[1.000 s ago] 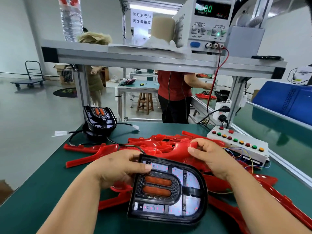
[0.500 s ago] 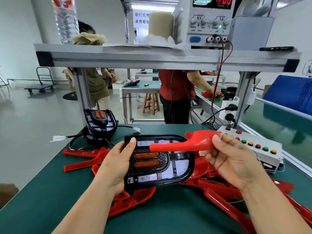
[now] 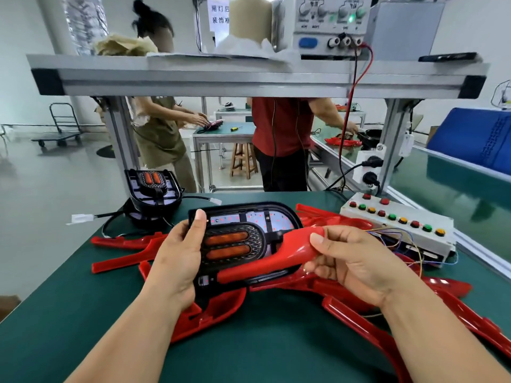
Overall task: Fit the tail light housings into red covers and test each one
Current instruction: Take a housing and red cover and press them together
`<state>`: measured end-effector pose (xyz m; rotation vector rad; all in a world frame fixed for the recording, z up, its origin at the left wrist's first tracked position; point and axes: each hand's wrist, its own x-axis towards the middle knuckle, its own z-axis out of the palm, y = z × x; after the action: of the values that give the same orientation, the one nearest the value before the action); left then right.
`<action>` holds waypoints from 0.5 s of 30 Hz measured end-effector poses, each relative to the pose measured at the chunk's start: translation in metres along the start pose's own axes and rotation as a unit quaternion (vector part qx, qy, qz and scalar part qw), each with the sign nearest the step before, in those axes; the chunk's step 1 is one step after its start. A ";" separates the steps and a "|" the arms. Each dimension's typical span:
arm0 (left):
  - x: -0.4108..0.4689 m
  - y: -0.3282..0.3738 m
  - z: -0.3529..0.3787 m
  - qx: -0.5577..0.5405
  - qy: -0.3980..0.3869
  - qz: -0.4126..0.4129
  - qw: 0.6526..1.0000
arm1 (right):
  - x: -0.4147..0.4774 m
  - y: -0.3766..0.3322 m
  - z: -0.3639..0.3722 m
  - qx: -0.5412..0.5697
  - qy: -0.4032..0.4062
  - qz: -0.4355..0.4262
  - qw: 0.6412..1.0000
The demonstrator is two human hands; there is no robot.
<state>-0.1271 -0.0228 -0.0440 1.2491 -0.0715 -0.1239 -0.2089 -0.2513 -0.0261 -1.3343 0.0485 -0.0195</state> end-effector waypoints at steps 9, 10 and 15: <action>0.000 0.001 0.000 0.001 -0.014 0.000 1.000 | 0.006 0.012 -0.001 -0.194 0.039 -0.012 0.980; 0.000 0.001 -0.001 -0.003 -0.017 -0.003 1.000 | 0.007 0.013 -0.002 -0.227 0.046 -0.026 0.973; -0.003 0.004 0.000 -0.016 -0.026 -0.003 1.000 | 0.007 0.016 -0.002 -0.310 0.061 -0.095 0.944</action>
<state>-0.1294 -0.0210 -0.0407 1.2140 -0.1089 -0.1624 -0.2023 -0.2496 -0.0424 -1.9637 0.0308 -0.2685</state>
